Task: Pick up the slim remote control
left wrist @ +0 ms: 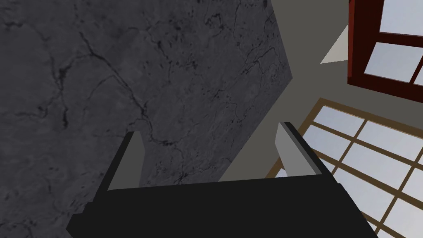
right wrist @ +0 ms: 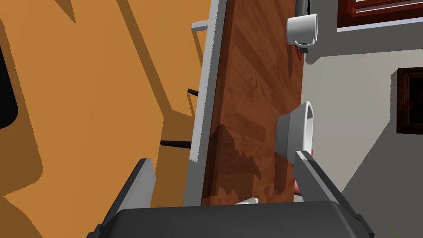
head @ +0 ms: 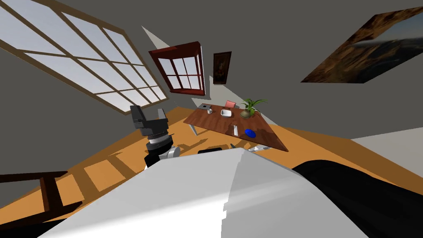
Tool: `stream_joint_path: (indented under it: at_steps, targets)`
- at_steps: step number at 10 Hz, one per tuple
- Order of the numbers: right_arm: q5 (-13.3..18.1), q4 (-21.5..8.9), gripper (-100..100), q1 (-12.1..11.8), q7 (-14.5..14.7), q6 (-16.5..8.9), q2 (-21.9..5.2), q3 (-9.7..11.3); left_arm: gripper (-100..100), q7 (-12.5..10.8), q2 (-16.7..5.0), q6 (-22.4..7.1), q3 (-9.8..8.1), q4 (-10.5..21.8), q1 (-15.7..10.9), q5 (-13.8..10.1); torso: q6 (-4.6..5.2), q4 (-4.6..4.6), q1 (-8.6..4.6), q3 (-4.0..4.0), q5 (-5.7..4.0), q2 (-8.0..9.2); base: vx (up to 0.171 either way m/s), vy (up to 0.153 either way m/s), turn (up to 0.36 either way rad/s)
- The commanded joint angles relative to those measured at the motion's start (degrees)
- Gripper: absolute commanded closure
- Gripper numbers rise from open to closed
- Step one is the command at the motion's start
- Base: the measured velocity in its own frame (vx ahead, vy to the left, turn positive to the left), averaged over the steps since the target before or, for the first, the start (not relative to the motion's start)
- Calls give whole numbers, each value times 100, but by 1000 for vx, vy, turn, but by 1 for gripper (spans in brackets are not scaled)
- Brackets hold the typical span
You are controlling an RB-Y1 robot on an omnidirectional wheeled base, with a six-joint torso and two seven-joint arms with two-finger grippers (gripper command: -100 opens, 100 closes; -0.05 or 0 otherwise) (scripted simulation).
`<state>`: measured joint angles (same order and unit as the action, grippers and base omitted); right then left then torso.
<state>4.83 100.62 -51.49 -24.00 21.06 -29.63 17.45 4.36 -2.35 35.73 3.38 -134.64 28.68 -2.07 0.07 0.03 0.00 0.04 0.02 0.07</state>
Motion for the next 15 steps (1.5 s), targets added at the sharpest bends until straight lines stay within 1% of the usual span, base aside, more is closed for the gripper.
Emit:
stream_joint_path:
  at_steps: [1, 2, 3, 4, 5, 6, 8, 9, 10, 11, 12, 13, 14, 15]
  targets:
    - [106, -286, -100, -139, -144, 18, -202, 124, 0, 0, 0, 0, 0, 0, 0, 0, 0, 0, 0, 0, 0, 0, 13, 38, 318]
    - [106, -369, -100, -139, -144, 18, -202, 124, 0, 0, 0, 0, 1, 0, -1, 0, -6, 0, 5, 0, 1, 0, 16, 34, 289]
    - [106, -371, -100, -139, -144, 18, -202, 124, 0, 0, 0, 0, 0, 0, -1, 0, -2, 0, 4, 0, 1, -1, 8, 13, 26]
    - [214, -612, -100, -284, -286, 28, -403, 235, 0, 0, 0, 0, 0, 0, 0, 0, 0, 1, 0, 1, 0, 1, 19, 43, 319]
    - [214, -617, -100, -284, -286, 28, -403, 235, 0, 0, 0, 0, 1, 0, -1, 0, -6, 0, 5, -1, 2, -2, 23, 33, 256]
    - [214, -684, -100, -284, -286, 28, -403, 235, 0, 0, 0, 0, 0, 0, 0, 0, -1, 0, 5, -2, 1, -3, 12, 13, 35]
    - [449, -1146, -100, -535, -571, 66, -750, 430, 0, 0, 0, 0, 1, 0, -1, 0, -6, 0, 5, -1, 1, -3, 36, 52, 431]
    - [449, -1221, -100, -535, -571, 66, -798, 430, 0, 0, 0, 0, 1, 0, -1, 0, -3, -2, 12, -5, 4, -9, 42, 47, 327]
    - [574, -1467, -100, -639, -712, 93, -988, 513, 0, 0, 0, 0, 0, 0, 0, 0, -3, -2, 8, -6, 2, -10, 43, 53, 424]
    - [574, -1578, -100, -639, -712, 93, -988, 513, 0, 0, 0, 0, 0, 0, -1, 0, -5, -2, 10, -6, 3, -11, 36, 29, 190]
    - [704, -1785, -100, -727, -852, 125, -1173, 586, 0, 0, 0, 0, 0, 0, 1, 0, 2, -1, 6, -4, 1, -7, 42, 34, 318]
    - [704, -1921, -100, -727, -852, 125, -1173, 586, 0, 0, 0, 0, 0, 0, 0, 0, -4, -1, 4, -5, 2, -10, 37, 23, 212]
    - [704, -1921, -100, -727, -852, 125, -1173, 586, 0, 0, 0, 0, 0, 0, 0, 0, 1, -2, 2, -4, 2, -7, 15, 5, 17]
    - [839, -2098, -100, -799, -991, 163, -1350, 648, 0, 0, 0, 0, -1, 0, 1, 0, 3, 1, -1, 0, 0, -1, 32, 24, 348]
